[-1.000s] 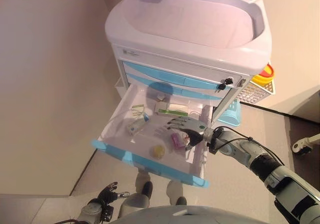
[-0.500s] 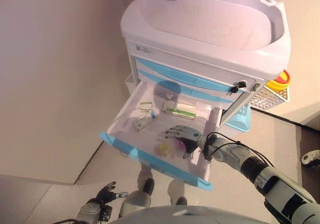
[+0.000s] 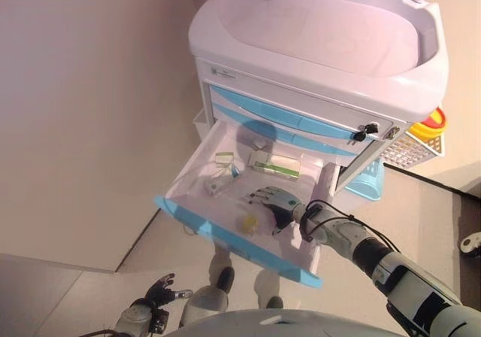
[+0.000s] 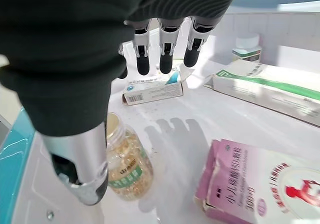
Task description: Open the drawer and pick up the medicine
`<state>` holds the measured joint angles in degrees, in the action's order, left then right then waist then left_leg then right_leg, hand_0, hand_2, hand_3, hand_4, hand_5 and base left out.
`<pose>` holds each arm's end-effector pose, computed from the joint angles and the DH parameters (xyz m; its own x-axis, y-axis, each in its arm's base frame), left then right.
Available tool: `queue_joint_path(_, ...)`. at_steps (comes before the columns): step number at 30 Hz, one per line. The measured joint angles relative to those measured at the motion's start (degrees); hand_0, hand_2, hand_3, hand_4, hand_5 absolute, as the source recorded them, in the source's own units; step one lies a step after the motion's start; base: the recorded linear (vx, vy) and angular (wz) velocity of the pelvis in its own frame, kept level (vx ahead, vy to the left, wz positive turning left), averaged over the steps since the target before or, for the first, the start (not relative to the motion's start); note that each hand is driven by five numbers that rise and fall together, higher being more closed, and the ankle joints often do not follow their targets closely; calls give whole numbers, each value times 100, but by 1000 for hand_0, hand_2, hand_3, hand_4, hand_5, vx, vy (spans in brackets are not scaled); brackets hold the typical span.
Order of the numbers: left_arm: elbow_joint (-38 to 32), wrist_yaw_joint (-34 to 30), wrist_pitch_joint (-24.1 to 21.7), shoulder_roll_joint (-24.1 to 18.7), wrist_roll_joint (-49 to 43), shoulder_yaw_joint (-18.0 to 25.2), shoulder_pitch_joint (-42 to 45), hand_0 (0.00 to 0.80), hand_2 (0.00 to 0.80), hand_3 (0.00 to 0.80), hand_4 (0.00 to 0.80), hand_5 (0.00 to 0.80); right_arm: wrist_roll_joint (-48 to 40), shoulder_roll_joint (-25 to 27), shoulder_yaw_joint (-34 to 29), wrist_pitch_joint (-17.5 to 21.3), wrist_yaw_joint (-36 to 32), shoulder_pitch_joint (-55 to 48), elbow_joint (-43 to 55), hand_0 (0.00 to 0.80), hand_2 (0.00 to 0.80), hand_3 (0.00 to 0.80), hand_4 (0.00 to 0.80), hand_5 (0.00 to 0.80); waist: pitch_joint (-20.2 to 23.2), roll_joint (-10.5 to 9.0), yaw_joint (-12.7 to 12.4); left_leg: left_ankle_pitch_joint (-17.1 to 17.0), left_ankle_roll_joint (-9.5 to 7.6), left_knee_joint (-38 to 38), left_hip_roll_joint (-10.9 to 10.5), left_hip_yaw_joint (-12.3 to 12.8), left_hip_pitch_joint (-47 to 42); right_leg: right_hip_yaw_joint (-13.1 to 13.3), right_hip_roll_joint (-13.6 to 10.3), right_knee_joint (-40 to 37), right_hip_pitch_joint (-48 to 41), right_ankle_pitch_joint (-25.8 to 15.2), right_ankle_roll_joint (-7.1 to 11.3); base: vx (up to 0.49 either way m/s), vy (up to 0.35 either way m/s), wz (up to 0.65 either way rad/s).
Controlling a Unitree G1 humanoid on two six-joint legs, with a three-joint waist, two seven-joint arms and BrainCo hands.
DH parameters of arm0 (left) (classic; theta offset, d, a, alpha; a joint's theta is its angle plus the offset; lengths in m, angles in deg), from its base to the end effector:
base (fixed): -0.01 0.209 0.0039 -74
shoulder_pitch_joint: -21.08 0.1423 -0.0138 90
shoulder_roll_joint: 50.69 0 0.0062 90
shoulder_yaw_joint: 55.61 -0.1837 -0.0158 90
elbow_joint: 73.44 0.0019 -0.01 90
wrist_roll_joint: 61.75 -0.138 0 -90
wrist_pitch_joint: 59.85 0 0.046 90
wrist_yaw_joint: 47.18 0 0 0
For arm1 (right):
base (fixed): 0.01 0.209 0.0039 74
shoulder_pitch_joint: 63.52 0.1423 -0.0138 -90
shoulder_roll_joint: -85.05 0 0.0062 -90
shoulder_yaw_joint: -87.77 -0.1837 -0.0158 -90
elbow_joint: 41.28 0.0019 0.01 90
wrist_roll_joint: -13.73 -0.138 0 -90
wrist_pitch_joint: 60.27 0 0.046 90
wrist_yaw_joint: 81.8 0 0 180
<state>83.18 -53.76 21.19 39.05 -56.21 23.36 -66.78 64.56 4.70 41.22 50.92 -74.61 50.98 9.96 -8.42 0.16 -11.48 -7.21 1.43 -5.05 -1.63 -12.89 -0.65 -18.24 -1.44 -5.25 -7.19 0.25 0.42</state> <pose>0.0750 0.2329 -0.1091 0.4804 0.0461 -0.8758 0.1584 0.9776 0.1384 0.2355 -0.1496 -0.0094 0.6735 0.6339 -0.3802 -0.3787 -0.1457 -0.9140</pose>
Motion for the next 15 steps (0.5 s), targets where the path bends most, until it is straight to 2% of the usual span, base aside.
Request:
queue_joint_path(10, -6, 4, -2, 0, -24, -48, 14, 0, 0, 0, 0, 0, 3, -39, 15, -16, -12, 5, -115, 0, 0, 0, 0, 0, 21, 28, -115, -29, -7, 0, -33, -112, 28, -107, -17, 0, -10, 1, 1, 20, 11, 5)
queue_joint_path(15, -5, 6, -4, -19, -103, -47, 14, 0, 0, 0, 0, 0, 91, -255, 41, 14, -33, 7, -190, 0, 0, 0, 0, 0, 43, -9, -124, -33, -11, 0, -36, -119, 29, -113, -19, 0, -12, 1, 3, 6, 2, 0)
